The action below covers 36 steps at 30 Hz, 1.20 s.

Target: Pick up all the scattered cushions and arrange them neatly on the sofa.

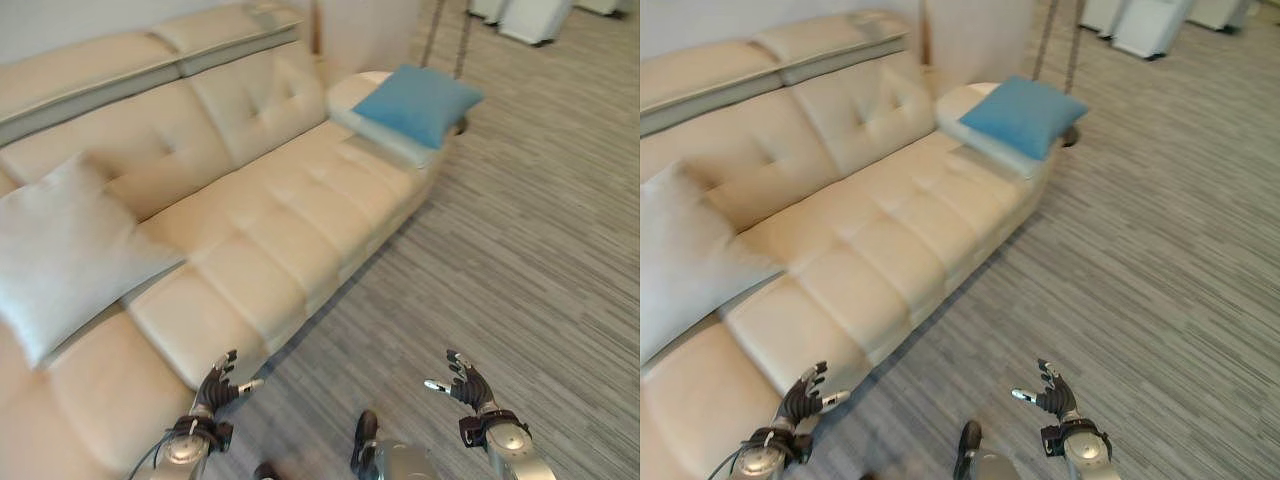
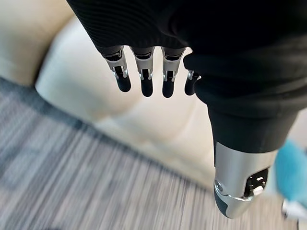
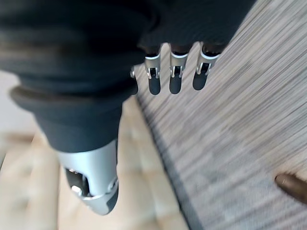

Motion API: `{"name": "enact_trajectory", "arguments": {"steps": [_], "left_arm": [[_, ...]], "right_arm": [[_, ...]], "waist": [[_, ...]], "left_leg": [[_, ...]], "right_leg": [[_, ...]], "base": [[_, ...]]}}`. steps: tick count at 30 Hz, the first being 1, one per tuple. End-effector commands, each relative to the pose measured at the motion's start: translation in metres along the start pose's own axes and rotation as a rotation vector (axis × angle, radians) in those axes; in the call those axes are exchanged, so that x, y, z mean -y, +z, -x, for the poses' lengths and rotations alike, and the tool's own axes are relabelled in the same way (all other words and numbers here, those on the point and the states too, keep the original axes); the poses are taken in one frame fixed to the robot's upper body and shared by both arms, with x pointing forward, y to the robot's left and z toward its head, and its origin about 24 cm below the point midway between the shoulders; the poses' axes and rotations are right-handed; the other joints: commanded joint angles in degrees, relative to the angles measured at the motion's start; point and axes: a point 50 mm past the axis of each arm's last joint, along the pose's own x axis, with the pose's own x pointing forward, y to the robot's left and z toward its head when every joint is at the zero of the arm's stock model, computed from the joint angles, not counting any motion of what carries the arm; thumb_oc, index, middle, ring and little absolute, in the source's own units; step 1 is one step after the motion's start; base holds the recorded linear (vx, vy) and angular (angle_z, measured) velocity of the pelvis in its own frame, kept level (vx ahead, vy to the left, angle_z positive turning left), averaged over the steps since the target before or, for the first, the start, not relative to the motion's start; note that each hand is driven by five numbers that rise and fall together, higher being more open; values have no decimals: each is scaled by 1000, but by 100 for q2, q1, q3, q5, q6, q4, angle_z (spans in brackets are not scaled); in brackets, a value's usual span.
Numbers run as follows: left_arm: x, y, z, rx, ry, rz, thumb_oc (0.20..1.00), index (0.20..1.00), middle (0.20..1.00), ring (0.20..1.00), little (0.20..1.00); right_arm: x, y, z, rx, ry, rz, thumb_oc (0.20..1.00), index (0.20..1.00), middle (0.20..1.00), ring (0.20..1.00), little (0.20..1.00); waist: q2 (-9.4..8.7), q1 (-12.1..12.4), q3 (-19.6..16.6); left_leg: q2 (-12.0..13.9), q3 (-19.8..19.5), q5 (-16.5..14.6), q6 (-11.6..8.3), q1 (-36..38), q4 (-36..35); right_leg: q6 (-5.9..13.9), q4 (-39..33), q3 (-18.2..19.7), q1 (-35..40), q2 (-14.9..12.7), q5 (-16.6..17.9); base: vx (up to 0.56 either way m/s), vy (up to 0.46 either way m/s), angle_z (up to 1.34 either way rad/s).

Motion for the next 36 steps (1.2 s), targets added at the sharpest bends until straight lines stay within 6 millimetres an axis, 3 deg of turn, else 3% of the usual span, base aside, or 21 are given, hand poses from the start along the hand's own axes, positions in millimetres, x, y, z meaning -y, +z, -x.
{"name": "enact_trajectory", "arguments": {"steps": [1,3,4,5,6,8,10,12,14,15,19,20,22,23,24,25,27,30,31,32,36], "left_arm": [[2,22,-7,98,-17,-25,1000,1000,1000,1000,1000],[8,25,-10,108,-33,-21,1000,1000,1000,1000,1000],[11,28,-11,114,-37,-14,1000,1000,1000,1000,1000],[11,28,-11,114,-37,-14,1000,1000,1000,1000,1000],[16,30,-12,122,-54,-11,1000,1000,1000,1000,1000],[21,27,-10,117,-76,-24,1000,1000,1000,1000,1000],[22,27,-9,116,-83,-35,1000,1000,1000,1000,1000],[21,26,-8,110,-80,-47,1000,1000,1000,1000,1000],[20,26,-8,111,-78,-46,1000,1000,1000,1000,1000],[19,26,-7,114,-76,-46,1000,1000,1000,1000,1000],[16,22,-6,98,-70,-53,1000,1000,1000,1000,1000],[15,21,-6,95,-64,-61,1000,1000,1000,1000,1000],[14,22,-7,96,-65,-64,1000,1000,1000,1000,1000],[9,27,-8,114,-55,-69,1000,1000,1000,1000,1000],[9,27,-8,114,-55,-69,1000,1000,1000,1000,1000],[4,32,-10,131,-35,-79,1000,1000,1000,1000,1000],[3,34,-11,135,-26,-85,1000,1000,1000,1000,1000],[-1,32,-10,131,0,-72,1000,1000,1000,1000,1000],[-3,31,-9,129,5,-68,1000,1000,1000,1000,1000],[-3,26,-8,112,14,-58,1000,1000,1000,1000,1000],[1,27,-9,118,5,-58,1000,1000,1000,1000,1000]], "right_arm": [[8,15,-2,79,-32,-24,1000,1000,1000,1000,1000],[14,18,-2,90,-52,-30,1000,1000,1000,1000,1000],[14,20,-3,95,-54,-30,1000,1000,1000,1000,1000],[14,20,-3,95,-54,-30,1000,1000,1000,1000,1000],[17,25,-3,115,-55,-30,1000,1000,1000,1000,1000],[17,24,-2,119,-54,-28,1000,1000,1000,1000,1000],[18,25,-2,123,-57,-33,1000,1000,1000,1000,1000],[12,29,-5,135,-49,-26,1000,1000,1000,1000,1000],[10,30,-5,138,-46,-27,1000,1000,1000,1000,1000],[9,32,-6,141,-40,-16,1000,1000,1000,1000,1000],[4,31,-5,138,-23,-21,1000,1000,1000,1000,1000],[-1,31,-5,143,-7,-37,1000,1000,1000,1000,1000],[-4,35,-6,157,11,-40,1000,1000,1000,1000,1000],[-9,42,-9,182,30,-41,1000,1000,1000,1000,1000],[-9,42,-9,182,30,-41,1000,1000,1000,1000,1000],[-15,52,-12,216,45,-41,1000,1000,1000,1000,1000],[-17,56,-12,228,54,-40,1000,1000,1000,1000,1000],[-16,59,-12,240,61,-29,1000,1000,1000,1000,1000],[-16,60,-12,243,62,-26,1000,1000,1000,1000,1000],[-15,60,-13,241,64,-8,1000,1000,1000,1000,1000],[-13,55,-11,222,59,6,1000,1000,1000,1000,1000]], "waist": [[-11,-200,89],[-9,-215,179],[-78,-201,211],[-77,-206,206],[-99,-128,217],[-140,-10,219],[-139,41,234],[6,365,311],[27,424,297],[49,509,259],[-12,540,115],[-103,531,47],[-137,560,32],[-179,560,102],[-165,571,90],[-109,595,179],[-76,589,217],[15,517,292],[21,490,313],[-4,412,344],[41,250,386]], "left_leg": [[18,-623,-497,69,-397,1520],[268,-845,-195,47,-629,2402],[188,-970,42,119,-839,2616],[190,-978,43,117,-855,2626],[-201,-1452,-137,232,-1241,2626],[-578,-1730,-332,317,-1620,2253],[-698,-1840,-280,324,-1836,2084],[-1196,-2594,537,143,-2406,875],[-1236,-2733,664,115,-2486,665],[-1261,-2882,815,110,-2617,575],[-1211,-2808,779,267,-2469,705],[-1240,-2674,600,379,-2347,817],[-1200,-2593,512,415,-2270,830],[-1150,-2458,293,503,-2100,906],[-1129,-2454,309,498,-2116,896],[-999,-2271,64,570,-1782,916],[-975,-2224,-38,595,-1562,878],[-963,-2238,-272,600,-1063,681],[-979,-2214,-355,586,-911,641],[-1089,-2223,-575,529,-408,384],[-1101,-2479,-776,440,3,272]], "right_leg": [[411,-122,712,638,-26,-614],[229,-69,923,759,148,-693],[136,-82,999,763,148,-595],[134,-82,994,755,149,-595],[148,-124,1257,919,188,-648],[202,-194,1468,1076,186,-683],[206,-236,1517,1176,218,-712],[186,-365,2022,1634,596,-848],[187,-383,2151,1706,658,-873],[207,-369,2427,1871,719,-950],[321,-262,2644,2018,546,-1049],[545,89,2686,1954,362,-865],[676,400,2730,1815,317,-587],[901,1106,2581,1513,204,-152],[899,1100,2592,1489,223,-130],[976,1643,1957,1055,-98,58],[869,1651,1690,847,-149,-64],[733,1261,1069,220,-123,-403],[726,949,877,103,-167,-381],[807,-53,573,-316,-170,-57],[910,-351,955,-486,-43,176]], "base": [[136,-194,-54],[187,-273,-47],[82,-174,-44],[175,-130,-70],[265,-62,-65],[320,-46,-97],[241,-19,-52],[453,11,-26],[355,53,-109],[356,78,-124],[411,161,-92],[353,163,-68],[296,123,-73],[247,99,-68],[299,127,-60],[148,67,-71],[229,110,-55],[349,72,-39],[681,-43,-4],[543,-51,-26],[428,-92,-1]]}}
